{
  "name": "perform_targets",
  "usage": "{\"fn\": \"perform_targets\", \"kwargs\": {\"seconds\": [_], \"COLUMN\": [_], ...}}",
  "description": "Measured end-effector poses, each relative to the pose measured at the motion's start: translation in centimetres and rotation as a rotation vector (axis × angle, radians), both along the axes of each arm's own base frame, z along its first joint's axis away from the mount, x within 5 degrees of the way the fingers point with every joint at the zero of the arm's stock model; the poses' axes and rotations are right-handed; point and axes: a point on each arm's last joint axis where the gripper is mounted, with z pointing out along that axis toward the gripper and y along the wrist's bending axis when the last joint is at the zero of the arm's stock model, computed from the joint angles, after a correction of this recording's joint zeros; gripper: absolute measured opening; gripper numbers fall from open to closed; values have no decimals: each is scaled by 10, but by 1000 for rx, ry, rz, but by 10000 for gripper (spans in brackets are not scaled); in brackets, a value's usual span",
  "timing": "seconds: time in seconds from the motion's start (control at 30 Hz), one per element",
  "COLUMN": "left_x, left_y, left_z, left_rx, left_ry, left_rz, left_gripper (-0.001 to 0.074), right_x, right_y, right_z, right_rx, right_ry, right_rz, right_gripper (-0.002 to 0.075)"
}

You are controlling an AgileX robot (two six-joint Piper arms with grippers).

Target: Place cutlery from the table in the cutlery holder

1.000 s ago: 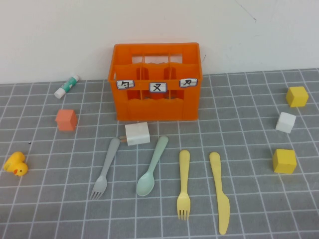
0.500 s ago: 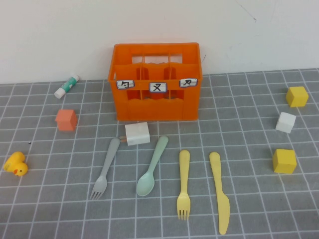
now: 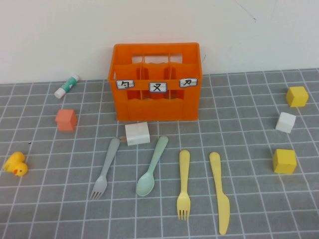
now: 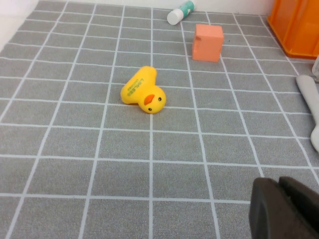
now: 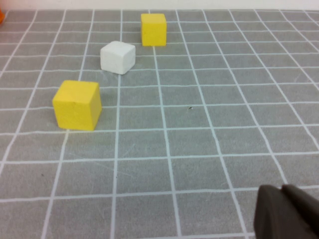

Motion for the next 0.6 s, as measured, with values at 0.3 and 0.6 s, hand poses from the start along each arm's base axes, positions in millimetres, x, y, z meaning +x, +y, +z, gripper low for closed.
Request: {"fn": "perform_targets", "kwargs": {"seconds": [0.3, 0.6], "left_x": [0, 4], "left_y": [0, 2], "left_z": [1, 33], "left_rx": [1, -6], "left_ry": [-15, -393], "left_rz": [1, 24], "left_gripper": [-1, -1], "right_x": [0, 5], "right_y": [0, 0], "right_z": [1, 38], "right_rx": [-1, -40], "right_ry": [-13, -441], "right_rz": [0, 3], "right_gripper": [-3, -3]}}
